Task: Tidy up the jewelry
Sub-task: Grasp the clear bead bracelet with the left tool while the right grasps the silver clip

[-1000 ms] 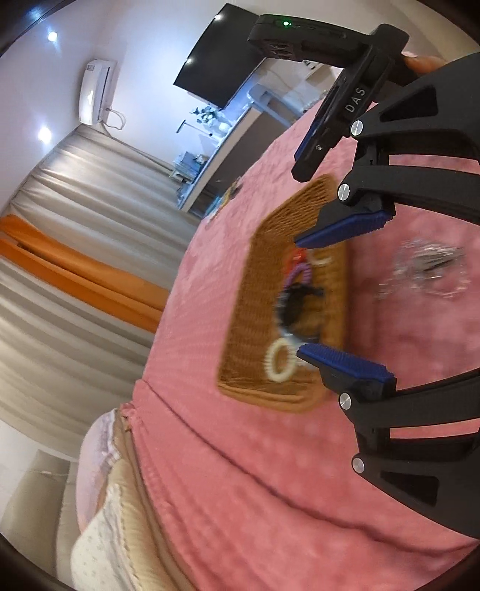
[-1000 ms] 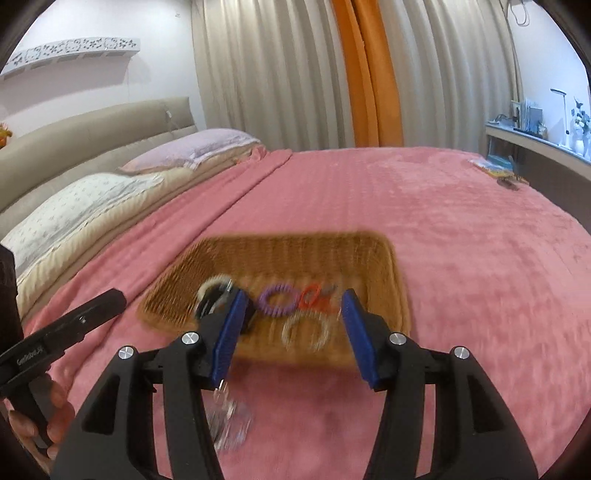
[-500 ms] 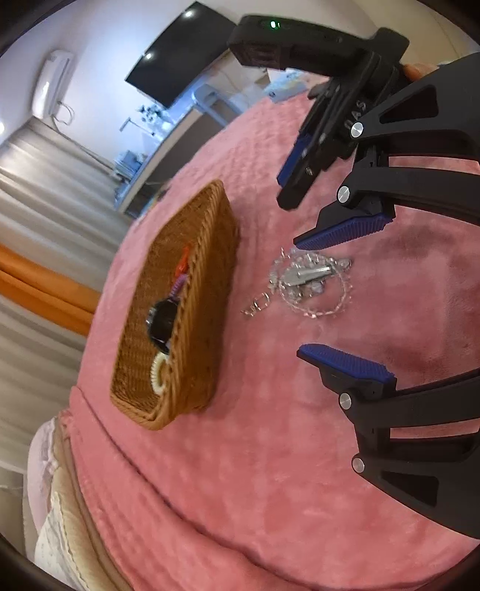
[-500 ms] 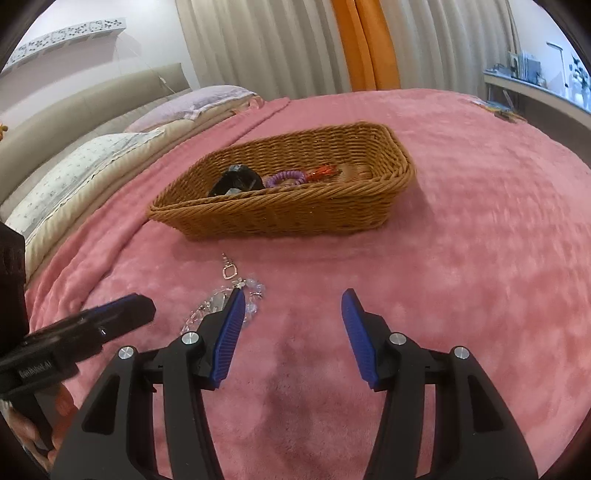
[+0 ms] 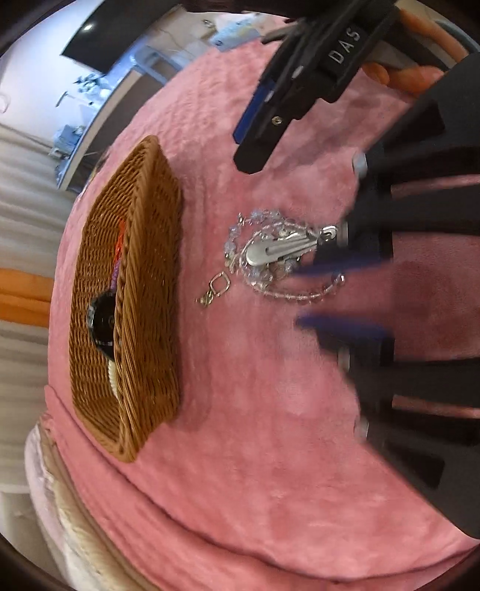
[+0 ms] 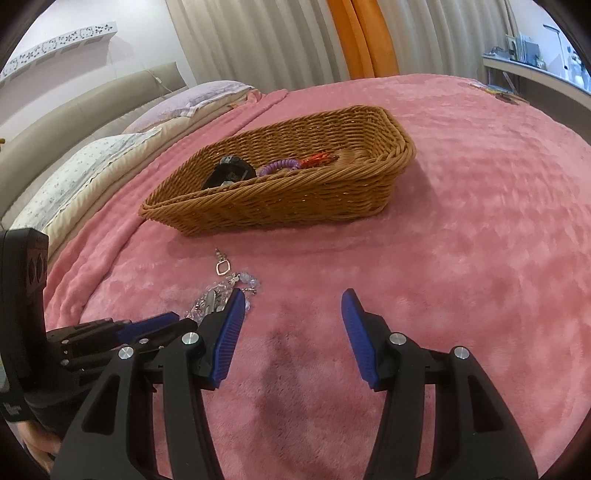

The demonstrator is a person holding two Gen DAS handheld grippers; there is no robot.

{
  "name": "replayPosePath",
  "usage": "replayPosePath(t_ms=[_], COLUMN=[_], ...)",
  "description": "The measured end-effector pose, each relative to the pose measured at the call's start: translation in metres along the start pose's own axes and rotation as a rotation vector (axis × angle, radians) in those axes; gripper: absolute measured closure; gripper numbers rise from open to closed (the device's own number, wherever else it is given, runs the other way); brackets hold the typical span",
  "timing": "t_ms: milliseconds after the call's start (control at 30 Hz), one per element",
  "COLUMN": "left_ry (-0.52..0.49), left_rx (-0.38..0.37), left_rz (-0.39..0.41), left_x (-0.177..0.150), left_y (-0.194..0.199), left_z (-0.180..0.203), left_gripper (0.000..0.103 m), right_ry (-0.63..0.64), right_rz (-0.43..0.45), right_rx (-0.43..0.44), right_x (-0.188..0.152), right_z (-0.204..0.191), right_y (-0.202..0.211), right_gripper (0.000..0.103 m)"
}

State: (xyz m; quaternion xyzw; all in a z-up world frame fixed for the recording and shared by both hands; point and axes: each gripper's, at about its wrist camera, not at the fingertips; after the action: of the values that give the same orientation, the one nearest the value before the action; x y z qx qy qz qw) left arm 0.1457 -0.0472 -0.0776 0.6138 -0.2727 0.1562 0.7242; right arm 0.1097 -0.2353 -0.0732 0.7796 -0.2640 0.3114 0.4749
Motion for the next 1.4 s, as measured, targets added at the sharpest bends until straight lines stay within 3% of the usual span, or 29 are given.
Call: replayPosePath(t_ms=[67,133,300,400,467,600,733,933,1100,1133,1400], left_ry=[-0.019,-0.007,0.079,0.121,0.141,0.156,0.169,0.13,0.142,0.144,0.132], left_rx=[0.015,-0.019,-0.097,-0.109,-0.112,-0.042,-0.029,0.025,0.039,0.039,0.025], left_rz=[0.016,0.063,0.182,0.202,0.195,0.101,0.045,0.054,0.07,0.071,0.087], left_x=[0.0,0.001,0.0,-0.004,-0.01,-0.03,-0.037,-0.035,-0.027,-0.025,-0.029], left_y=[0.002,0.012,0.042,0.054,0.057,0.052,0.046,0.046,0.045,0.044,0.037], left_z=[0.003,0.001,-0.021,-0.038,-0.048,-0.067,-0.076,-0.068,-0.073,-0.073,-0.073], left_gripper=[0.097,0.097,0.097,0.097,0.097,0.097,0.096,0.094,0.09,0.089,0.084], right_ry=[-0.006,-0.007,-0.003,-0.003,-0.003,0.004,0.037,0.175,0.214,0.208,0.206], right_rz=[-0.001,-0.001,-0.003,-0.003,-0.005,-0.014,-0.034,-0.026,-0.129,-0.146,-0.207], right_rx=[0.005,0.007,0.008,0.009,0.009,0.002,-0.024,-0.036,-0.042,-0.041,-0.045], right_x=[0.0,0.0,-0.001,-0.001,-0.001,-0.001,-0.001,-0.007,-0.01,-0.009,-0.003], right_z=[0.003,0.003,0.002,0.002,0.002,0.0,-0.008,-0.05,-0.078,-0.079,-0.082], right_y=[0.0,-0.001,-0.001,-0.001,-0.001,-0.003,-0.006,0.006,-0.019,-0.026,-0.053], right_gripper=[0.052,0.052,0.052,0.052,0.052,0.052,0.052,0.053,0.08,0.082,0.082])
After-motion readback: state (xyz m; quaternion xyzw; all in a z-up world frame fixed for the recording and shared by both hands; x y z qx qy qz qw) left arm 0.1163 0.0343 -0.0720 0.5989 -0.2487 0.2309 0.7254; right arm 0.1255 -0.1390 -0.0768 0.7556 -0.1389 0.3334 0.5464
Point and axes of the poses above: each gripper's, at about its wrist camera, not at the fingertips, and y roughly against the way its jaws point, z to its right, x to its top, and after that the axes turned 4 degrees about x, right-handed
